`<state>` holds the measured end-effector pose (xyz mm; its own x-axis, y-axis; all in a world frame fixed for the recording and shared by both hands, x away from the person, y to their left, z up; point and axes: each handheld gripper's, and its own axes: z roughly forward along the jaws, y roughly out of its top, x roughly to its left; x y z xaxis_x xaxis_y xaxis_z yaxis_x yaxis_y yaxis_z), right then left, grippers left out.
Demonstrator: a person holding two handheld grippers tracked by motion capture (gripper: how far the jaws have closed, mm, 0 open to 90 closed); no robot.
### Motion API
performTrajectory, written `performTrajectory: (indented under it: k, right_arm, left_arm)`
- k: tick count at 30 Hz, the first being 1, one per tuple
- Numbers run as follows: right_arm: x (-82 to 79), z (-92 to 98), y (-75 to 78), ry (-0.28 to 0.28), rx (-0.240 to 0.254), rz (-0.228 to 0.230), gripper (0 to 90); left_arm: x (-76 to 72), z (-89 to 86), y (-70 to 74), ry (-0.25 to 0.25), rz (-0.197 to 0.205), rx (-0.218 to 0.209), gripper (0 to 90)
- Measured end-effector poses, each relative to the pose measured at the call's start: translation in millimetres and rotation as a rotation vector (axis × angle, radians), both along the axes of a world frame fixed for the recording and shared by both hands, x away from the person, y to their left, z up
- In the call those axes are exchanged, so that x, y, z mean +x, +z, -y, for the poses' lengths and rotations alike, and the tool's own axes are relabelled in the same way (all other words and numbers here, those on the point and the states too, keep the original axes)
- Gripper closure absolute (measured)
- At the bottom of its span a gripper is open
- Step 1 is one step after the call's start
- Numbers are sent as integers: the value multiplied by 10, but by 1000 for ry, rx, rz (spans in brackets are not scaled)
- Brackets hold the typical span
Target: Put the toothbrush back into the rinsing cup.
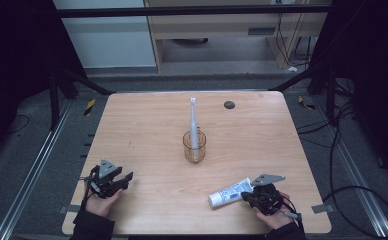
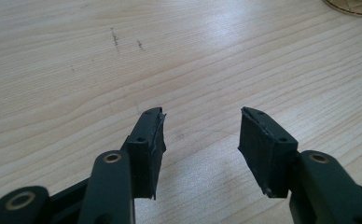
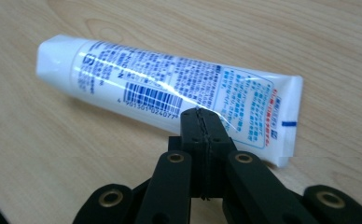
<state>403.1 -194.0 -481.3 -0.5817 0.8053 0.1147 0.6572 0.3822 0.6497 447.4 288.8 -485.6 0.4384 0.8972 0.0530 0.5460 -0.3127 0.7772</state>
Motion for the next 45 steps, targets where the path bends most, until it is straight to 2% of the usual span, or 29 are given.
performTrajectory:
  k: [8,17,30,38,45]
  right_arm:
    - [157,20,-37,-72,-15,3,899]
    - [312,-12,-66,-90,11,7,889]
    - [550,-185,-73,-80,30,4,883]
    - [619,-330,-73,-53,42,-2,875]
    - [626,-467,-67,-7,44,4,869]
  left_arm:
    - [4,8,-5,1,2,2,483]
    - [13,12,-11,1,-1,10,480]
    - [15,7,-11,1,-1,11,478]
    - [17,6,-13,3,-2,11,478]
    - [18,5,-13,3,-2,11,478]
